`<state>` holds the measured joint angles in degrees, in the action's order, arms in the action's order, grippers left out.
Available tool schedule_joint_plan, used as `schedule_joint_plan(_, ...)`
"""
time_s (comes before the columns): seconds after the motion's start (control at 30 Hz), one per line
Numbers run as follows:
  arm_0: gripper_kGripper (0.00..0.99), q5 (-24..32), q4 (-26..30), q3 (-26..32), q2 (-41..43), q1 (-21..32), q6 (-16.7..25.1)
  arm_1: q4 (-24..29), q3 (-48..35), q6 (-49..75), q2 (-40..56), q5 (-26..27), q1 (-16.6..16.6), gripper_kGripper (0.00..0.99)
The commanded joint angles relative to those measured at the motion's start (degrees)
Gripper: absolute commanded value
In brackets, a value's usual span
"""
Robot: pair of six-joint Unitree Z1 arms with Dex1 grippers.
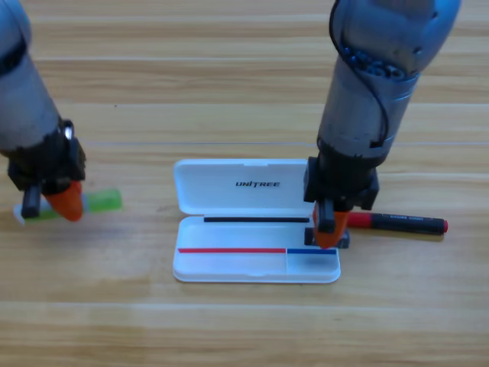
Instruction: Clean up eraser and pencils
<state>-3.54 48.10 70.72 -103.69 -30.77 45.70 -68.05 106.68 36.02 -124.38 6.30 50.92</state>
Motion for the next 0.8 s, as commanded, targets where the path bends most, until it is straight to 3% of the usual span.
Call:
schedule_joint_plan(0.03,0.000,1.3,3.9,1.4,3.3,-0.8,0.6,-0.8,1.6,0.6,-7.1,-0.8,1.2,0.000)
schedule_joint_plan(0.8,0.000,1.6,6.7,1.7,5.5,-2.3,0.1,-0.6,3.8,0.6,-10.4,-1.2,1.2,0.000)
